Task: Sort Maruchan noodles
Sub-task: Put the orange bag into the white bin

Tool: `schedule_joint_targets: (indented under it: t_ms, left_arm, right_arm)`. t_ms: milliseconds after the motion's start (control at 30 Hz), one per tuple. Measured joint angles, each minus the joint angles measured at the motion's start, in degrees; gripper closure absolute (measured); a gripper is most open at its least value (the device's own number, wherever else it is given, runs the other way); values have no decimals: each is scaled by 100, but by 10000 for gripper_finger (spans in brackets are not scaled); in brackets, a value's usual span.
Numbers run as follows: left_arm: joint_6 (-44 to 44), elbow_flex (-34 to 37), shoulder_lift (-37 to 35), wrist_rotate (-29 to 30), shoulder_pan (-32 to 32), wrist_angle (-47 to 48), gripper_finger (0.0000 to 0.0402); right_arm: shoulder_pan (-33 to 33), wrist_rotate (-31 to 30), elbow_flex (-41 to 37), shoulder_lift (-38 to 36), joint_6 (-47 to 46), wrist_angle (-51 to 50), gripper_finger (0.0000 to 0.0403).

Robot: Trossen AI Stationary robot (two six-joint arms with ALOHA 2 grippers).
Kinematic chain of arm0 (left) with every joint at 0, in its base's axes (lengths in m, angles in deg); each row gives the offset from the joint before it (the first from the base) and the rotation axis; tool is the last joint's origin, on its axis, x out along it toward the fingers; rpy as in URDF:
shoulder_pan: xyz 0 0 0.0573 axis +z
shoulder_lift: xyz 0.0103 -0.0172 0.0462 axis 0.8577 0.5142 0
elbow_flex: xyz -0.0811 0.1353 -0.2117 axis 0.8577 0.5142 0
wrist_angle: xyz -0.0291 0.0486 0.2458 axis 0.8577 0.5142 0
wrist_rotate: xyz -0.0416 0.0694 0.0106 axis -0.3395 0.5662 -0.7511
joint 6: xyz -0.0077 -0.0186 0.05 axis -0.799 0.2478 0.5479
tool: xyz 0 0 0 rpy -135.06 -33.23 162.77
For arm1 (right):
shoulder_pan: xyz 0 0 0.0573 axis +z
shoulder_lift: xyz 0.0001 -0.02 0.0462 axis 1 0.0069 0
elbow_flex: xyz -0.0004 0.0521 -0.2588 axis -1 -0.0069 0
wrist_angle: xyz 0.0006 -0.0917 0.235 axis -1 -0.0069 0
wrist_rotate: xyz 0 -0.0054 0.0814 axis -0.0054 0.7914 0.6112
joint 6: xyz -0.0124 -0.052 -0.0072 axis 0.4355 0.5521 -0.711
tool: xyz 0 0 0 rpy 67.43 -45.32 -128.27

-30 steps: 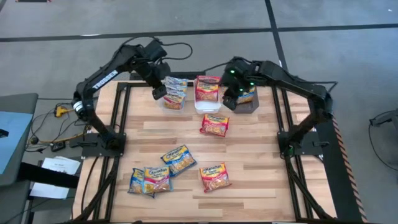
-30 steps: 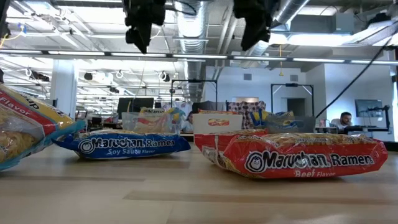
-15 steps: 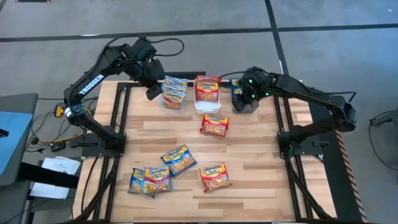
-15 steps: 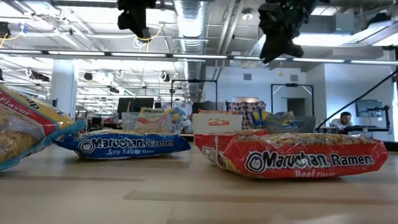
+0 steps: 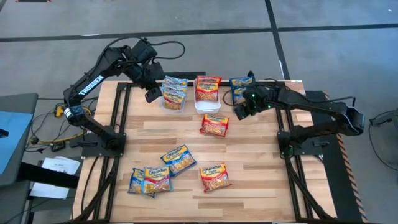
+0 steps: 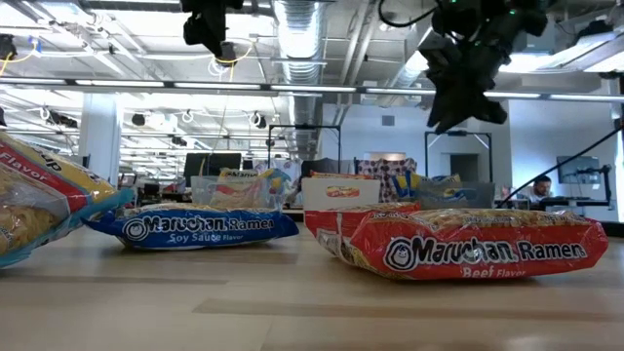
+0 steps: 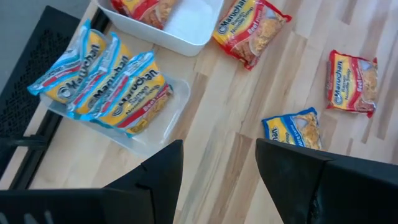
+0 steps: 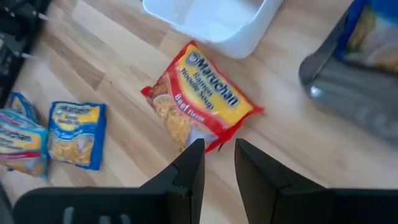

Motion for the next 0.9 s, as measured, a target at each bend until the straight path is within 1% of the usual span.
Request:
schedule_joint_targets:
  t_ms: [167,333,500,700,767,900]
  left_arm:
    - [73,0,0,-1,-102,0,214]
    - [87,0,2,-1,-104,0,214]
    - [116,0,2,-1,-104,4,214]
    - [345,0,2,1,-104,184,214]
    - [385,0,2,1,-104,234,214]
    - [492,0,4,1,-104,254,214]
  right_arm:
    - [184,20,-525,-288,-831,383,290]
    - [337,33,-782,-346,-1473,506,290]
    - [409,35,-781,-195,-1498,544,290]
    - [404,39,-781,103,-1505,583,290]
    - [402,163,-781,207,-1499,578,290]
    - [387,614,-781,412,-1455,577,290]
